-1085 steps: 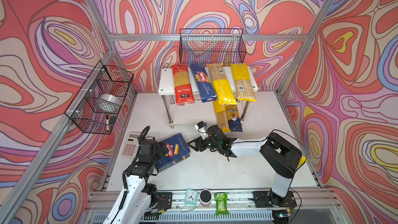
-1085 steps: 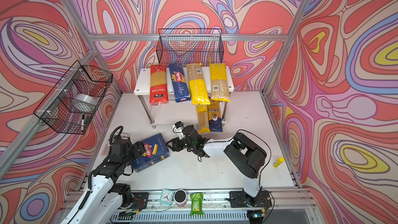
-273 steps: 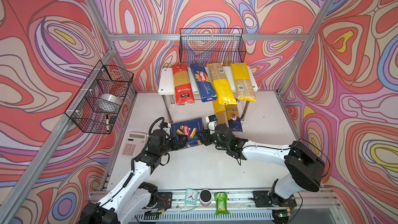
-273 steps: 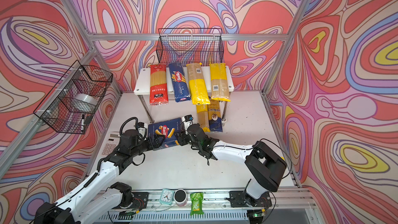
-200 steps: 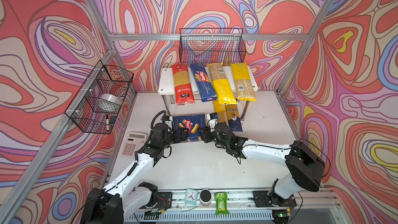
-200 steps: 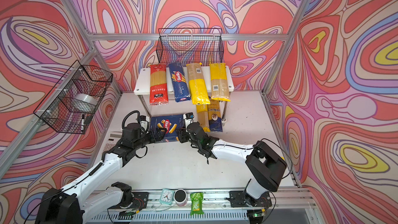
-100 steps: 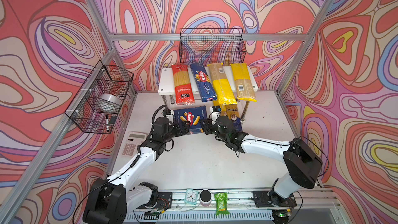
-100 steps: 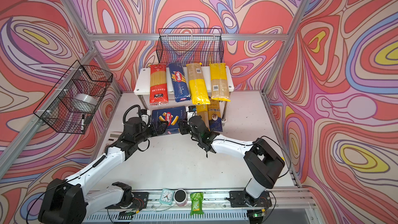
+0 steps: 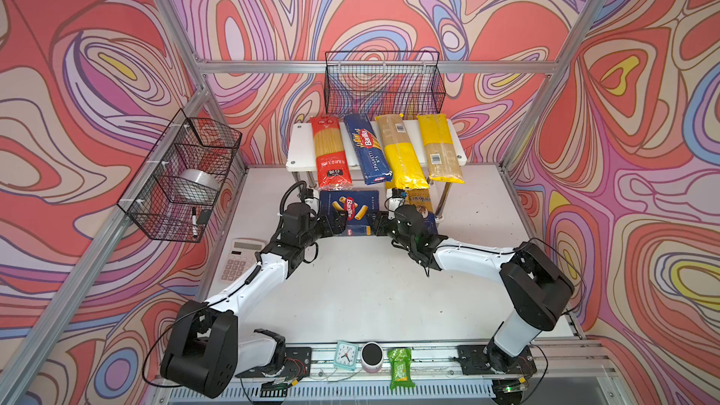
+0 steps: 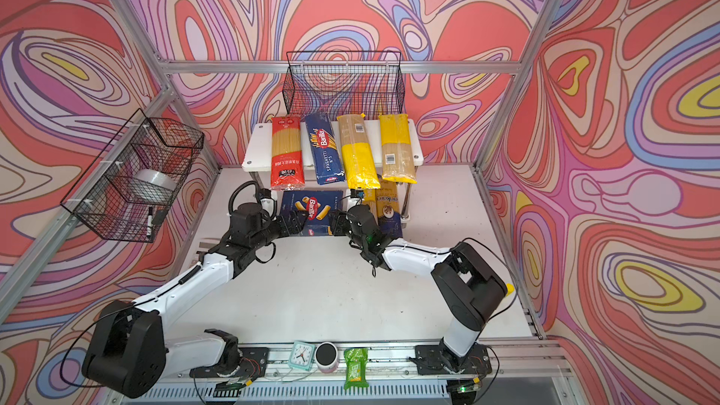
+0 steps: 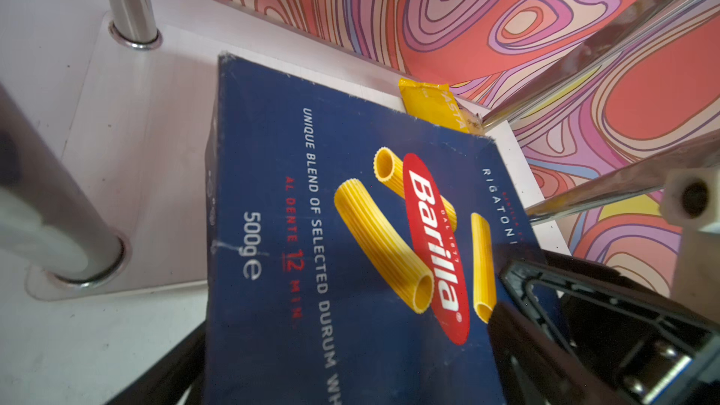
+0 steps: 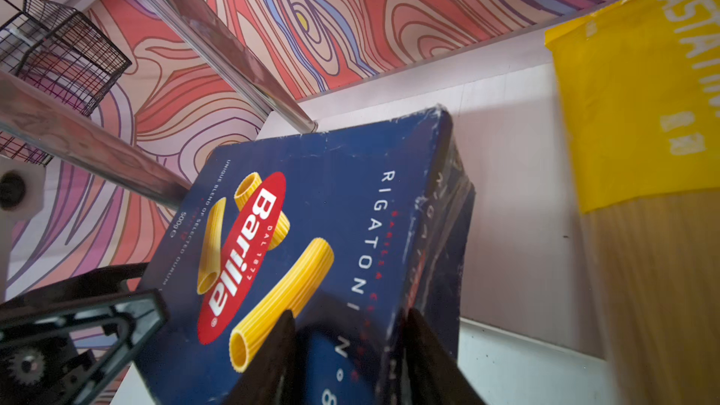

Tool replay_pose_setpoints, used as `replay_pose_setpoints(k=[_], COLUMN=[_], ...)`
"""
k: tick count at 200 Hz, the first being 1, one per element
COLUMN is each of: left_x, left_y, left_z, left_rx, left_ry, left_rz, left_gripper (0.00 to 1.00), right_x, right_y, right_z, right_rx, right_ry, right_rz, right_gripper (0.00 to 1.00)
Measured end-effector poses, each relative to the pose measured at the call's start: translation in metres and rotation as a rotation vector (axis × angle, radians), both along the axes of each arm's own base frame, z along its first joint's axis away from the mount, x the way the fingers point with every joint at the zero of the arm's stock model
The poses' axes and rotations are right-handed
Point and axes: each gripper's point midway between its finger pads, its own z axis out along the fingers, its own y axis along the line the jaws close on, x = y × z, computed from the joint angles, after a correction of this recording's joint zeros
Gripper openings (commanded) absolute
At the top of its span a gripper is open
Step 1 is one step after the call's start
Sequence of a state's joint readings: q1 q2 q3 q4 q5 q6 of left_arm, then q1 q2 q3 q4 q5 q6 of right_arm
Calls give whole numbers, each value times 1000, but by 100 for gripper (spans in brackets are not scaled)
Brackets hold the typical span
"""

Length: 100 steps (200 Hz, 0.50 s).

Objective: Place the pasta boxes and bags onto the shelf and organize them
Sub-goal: 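Carry the blue rigatoni box with both grippers onto the lower shelf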

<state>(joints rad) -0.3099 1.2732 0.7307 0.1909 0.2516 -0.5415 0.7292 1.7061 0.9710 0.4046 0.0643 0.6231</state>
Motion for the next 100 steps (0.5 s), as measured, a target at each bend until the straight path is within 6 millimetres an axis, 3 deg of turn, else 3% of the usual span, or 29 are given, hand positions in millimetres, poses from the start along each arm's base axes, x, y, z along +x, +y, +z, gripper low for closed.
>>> replay_pose_setpoints(k=[42,100], left_x=[13,23], left_y=[-1,-1], left_z=[17,10], left_rx=[13,42], left_ry=[-60,-79], left_rz=[3,14], left_gripper=[100,100], right_x=[15,33], right_y=[0,2], right_z=[-17,-20], right_rx=[1,9], right_ry=[43,45], right_rz=[-9,-13], right_gripper=[46,46])
